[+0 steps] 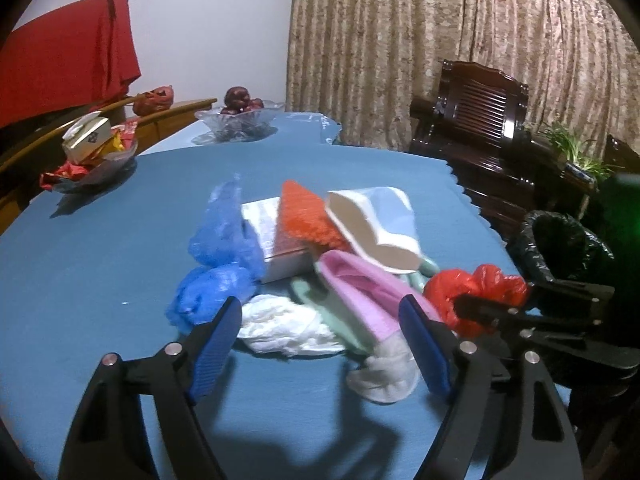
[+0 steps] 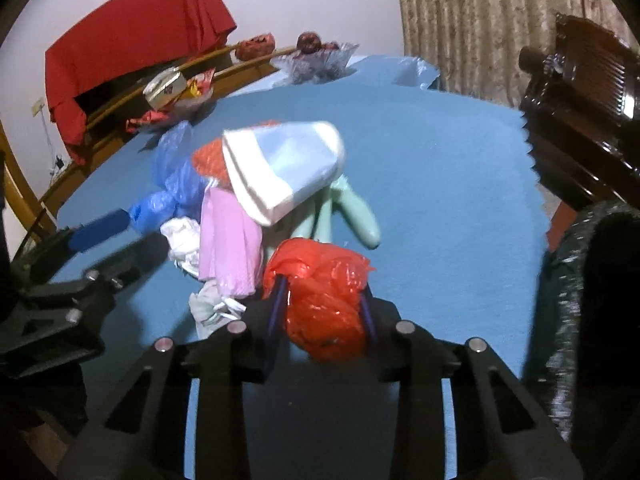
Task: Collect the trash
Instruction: 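Return to the pile and grasp the red plastic bag with the right gripper, then grasp the pink glove with the left gripper while the right gripper holds the red bag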
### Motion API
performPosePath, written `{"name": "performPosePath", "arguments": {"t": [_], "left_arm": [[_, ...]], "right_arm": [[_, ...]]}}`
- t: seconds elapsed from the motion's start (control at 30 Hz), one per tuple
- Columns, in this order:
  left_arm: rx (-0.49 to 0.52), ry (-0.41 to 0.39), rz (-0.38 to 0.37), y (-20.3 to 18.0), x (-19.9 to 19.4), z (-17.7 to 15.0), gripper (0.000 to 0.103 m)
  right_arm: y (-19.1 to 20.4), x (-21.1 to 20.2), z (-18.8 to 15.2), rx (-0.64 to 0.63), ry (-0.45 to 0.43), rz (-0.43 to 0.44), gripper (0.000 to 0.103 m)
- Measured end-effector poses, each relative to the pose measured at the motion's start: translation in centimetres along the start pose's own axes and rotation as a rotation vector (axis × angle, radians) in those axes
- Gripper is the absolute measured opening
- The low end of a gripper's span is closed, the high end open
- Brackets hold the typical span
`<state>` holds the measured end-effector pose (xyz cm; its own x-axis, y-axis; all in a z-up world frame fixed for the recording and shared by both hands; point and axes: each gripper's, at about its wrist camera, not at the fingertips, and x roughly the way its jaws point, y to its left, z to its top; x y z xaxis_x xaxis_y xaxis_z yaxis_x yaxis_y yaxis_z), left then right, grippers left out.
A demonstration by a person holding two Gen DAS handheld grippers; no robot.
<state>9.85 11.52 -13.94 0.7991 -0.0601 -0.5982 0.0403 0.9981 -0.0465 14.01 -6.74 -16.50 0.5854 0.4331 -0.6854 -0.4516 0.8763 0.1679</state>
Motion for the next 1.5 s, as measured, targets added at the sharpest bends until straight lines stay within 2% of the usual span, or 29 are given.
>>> {"name": "performPosePath", "arguments": {"t": [0.17,0.47,0.53,0.6,0.63,0.7,0.73,0.8,0.87,0.97,1.27,1.5], "left_arm": [[0.017,0.002,-0.034,-1.7,0.8,0.5,0.079],[0.018,0.031,-0.032,-2.8,3.2,0.6,0.079],[0.013,0.04,-0.04,-2.8,3.8,0.7,0.072],[0.007,0.056,-0.055,-2.9,4.4,0.7,0.05],[0.006,0.068,-0.068,-3.0,4.8,0.7,0.044],[0.007,0.077,-0.079,-3.1,5.1,0.6,0.026],[0.013,0.074,-0.069,-3.2,5.1,0.6,0.024],[0.021,0.065,-0.069,-3.3,4.7,0.6,0.013],[0.021,0.055,-0.064,-3.4,4.2,0.7,0.009],[0.021,0.038,-0.057,-3.5,3.4,1.0,0.006],[-0.002,-0.029,-0.041,-4.1,-0.5,2.2,0.005],[0.009,-0.062,-0.076,-5.7,-3.2,2.9,0.004]], "right_arm": [[-1.5,-1.9,-0.2,0.009,-0.03,-0.04,0.032],[-3.4,-2.7,-0.3,0.025,-0.046,-0.053,0.032],[-3.6,-2.7,-0.3,0.023,-0.046,-0.056,0.032],[-3.7,-2.7,-0.4,0.027,-0.047,-0.057,0.032],[-3.7,-2.7,-0.4,0.029,-0.048,-0.057,0.032],[-3.8,-2.8,-0.4,0.031,-0.049,-0.058,0.032],[-3.8,-2.9,-0.4,0.03,-0.051,-0.059,0.032],[-3.7,-3.0,-0.3,0.029,-0.054,-0.06,0.032],[-3.7,-3.2,-0.4,0.033,-0.058,-0.059,0.032],[-3.7,-3.7,-0.4,0.034,-0.067,-0.061,0.032],[-3.8,-6.2,-0.4,0.04,-0.114,-0.073,0.032],[-4.2,-9.2,-0.8,0.048,-0.161,-0.097,0.032]]}}
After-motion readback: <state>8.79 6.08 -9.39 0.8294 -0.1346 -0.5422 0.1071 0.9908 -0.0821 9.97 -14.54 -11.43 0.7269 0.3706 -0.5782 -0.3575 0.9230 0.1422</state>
